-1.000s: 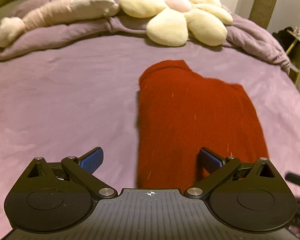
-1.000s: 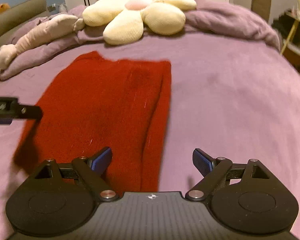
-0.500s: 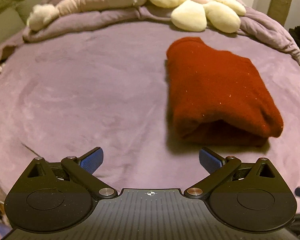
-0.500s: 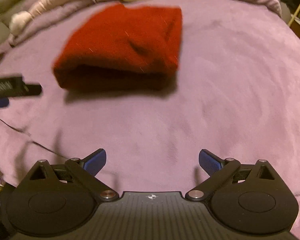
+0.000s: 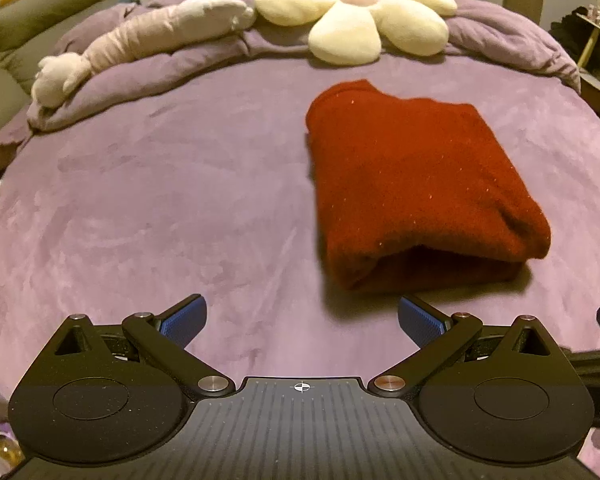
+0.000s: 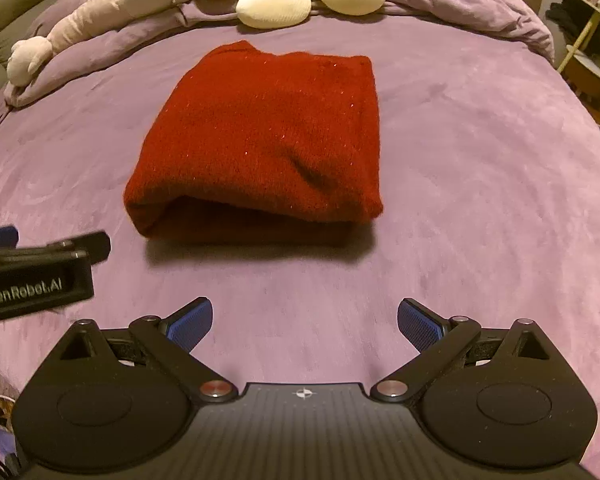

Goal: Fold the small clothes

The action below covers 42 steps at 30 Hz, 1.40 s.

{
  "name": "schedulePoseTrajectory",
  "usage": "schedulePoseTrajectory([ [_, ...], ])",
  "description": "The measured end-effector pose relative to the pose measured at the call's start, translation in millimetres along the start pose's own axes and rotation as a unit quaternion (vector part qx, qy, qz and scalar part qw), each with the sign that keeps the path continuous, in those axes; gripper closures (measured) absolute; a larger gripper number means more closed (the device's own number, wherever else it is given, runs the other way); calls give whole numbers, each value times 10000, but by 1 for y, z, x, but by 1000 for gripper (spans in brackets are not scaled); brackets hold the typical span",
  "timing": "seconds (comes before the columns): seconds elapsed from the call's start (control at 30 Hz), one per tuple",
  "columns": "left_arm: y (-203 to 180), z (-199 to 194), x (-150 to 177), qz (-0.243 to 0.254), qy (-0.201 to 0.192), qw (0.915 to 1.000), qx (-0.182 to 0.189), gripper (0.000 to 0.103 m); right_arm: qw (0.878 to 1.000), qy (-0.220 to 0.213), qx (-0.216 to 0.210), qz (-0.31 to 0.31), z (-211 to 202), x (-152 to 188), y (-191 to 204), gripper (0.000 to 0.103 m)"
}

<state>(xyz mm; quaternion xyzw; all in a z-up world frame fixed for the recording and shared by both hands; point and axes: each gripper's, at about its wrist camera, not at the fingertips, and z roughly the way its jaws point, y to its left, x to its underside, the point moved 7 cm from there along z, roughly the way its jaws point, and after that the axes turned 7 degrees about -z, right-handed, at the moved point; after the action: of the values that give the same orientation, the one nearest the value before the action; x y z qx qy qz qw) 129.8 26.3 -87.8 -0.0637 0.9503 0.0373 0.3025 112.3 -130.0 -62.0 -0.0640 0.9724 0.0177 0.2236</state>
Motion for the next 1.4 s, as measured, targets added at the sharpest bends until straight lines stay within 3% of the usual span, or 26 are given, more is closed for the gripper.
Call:
schedulePoseTrajectory([
  [0.23,-4,3,0,98,85,9999,-64,0,9997,-104,236,0,-2,-8,-2,4],
  [0.57,-12,2,0,338,68,9994,-85,0,9994,-151,276,173,-5,-10,-11,4],
  [1.4,-17,7,1,407,196,9990,12,0,9990,-207,266,291,-9,-12,-17,4],
])
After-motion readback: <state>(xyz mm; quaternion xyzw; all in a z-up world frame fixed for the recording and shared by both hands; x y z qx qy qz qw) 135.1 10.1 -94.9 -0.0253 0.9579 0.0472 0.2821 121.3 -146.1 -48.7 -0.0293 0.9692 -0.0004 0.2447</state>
